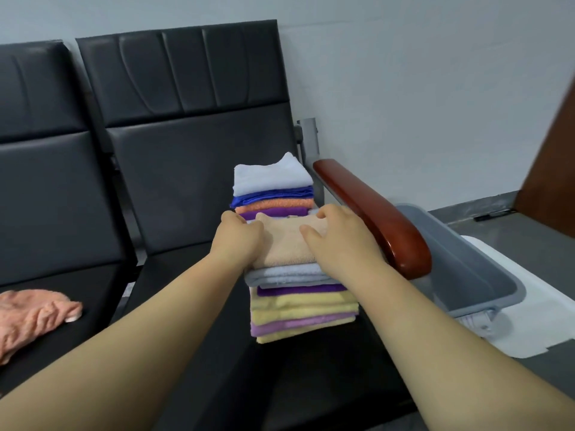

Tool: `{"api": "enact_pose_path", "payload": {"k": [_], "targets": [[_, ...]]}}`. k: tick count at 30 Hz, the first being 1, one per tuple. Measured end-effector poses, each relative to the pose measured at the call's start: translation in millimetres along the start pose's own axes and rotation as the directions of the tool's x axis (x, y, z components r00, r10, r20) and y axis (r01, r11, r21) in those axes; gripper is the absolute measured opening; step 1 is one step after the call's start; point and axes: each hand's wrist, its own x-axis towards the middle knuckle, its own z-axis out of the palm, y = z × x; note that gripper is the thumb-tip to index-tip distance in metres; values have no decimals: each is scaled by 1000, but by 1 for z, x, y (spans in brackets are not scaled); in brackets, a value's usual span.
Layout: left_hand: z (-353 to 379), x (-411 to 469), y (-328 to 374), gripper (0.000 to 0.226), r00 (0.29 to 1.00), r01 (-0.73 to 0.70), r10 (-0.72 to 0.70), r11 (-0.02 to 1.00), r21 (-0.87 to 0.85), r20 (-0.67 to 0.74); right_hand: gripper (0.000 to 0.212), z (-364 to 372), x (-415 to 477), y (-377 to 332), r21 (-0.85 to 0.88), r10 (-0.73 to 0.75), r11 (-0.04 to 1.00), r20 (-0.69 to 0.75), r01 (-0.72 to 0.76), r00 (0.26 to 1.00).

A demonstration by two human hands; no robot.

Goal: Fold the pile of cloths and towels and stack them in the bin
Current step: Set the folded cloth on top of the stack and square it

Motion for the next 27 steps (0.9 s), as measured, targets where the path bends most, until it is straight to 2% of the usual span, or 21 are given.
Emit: {"api": "enact_pose_path", "payload": {"k": [3,8,14,20,25,27], "targets": [[-20,-6,-11,16,1000,-20,20,999,-48,-17,39,7,-14,-21,-71,-116,991,29,117,993],[-81,-17,-57,18,998,47,-48,998,-36,-51,20,35,-31,-71,-112,-282,952,52,286,958],[-170,-20,-137,21,983,124,-110,988,90,-150,27,105,-54,-144,-114,-473,862,174,495,864],[-270,-34,-244,30,955,270,-235,941,205,-178,43,197,-75,-202,-1,-491,834,453,551,744],[-320,-38,-295,42,943,333,-302,833,442,-141,43,272,-79,-262,62,-475,842,558,536,681],[-330,-40,-311,42,932,334,-360,804,493,-44,44,295,-78,-284,76,-468,844,590,532,658]]}}
